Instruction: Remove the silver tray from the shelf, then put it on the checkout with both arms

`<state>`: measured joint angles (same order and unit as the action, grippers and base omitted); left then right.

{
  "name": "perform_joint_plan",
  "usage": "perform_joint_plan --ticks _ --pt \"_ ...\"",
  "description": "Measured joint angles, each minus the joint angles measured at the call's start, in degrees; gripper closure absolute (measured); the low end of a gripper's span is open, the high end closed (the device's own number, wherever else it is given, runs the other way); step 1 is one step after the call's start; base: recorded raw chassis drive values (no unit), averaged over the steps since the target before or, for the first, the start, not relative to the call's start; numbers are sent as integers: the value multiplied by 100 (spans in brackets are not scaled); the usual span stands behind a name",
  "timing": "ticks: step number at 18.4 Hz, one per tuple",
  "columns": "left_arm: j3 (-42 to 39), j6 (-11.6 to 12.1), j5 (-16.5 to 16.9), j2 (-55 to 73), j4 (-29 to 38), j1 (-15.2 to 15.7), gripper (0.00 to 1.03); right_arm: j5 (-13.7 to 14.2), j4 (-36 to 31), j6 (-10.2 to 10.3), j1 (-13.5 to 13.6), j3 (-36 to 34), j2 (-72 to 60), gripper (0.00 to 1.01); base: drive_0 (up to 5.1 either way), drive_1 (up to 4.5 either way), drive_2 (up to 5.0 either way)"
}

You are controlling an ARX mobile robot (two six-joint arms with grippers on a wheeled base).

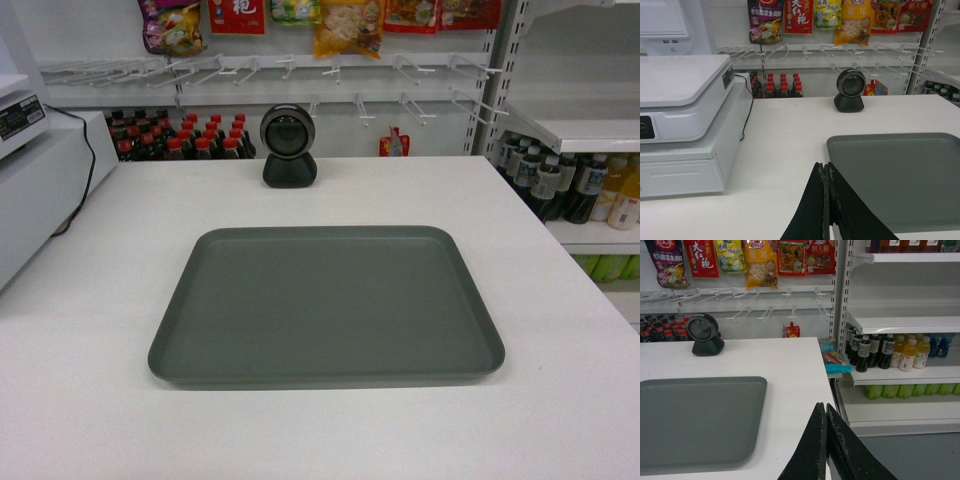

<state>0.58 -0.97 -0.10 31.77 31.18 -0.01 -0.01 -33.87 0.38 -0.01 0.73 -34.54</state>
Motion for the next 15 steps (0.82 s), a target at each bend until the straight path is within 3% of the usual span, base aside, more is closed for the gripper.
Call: perform_joint_plan --ticks 6,13,15 --pt "-2 0 0 -1102 -1054 0 102 0 1132 0 0 -2 1193 98 0 0 0" --pt "-2 0 0 -1910 -1843 0 102 0 1991 0 0 -2 2076 98 0 0 0" --pt "13 0 -4 -2579 -2704 0 102 -2 2385 -2 0 -2 2463 98 0 0 0"
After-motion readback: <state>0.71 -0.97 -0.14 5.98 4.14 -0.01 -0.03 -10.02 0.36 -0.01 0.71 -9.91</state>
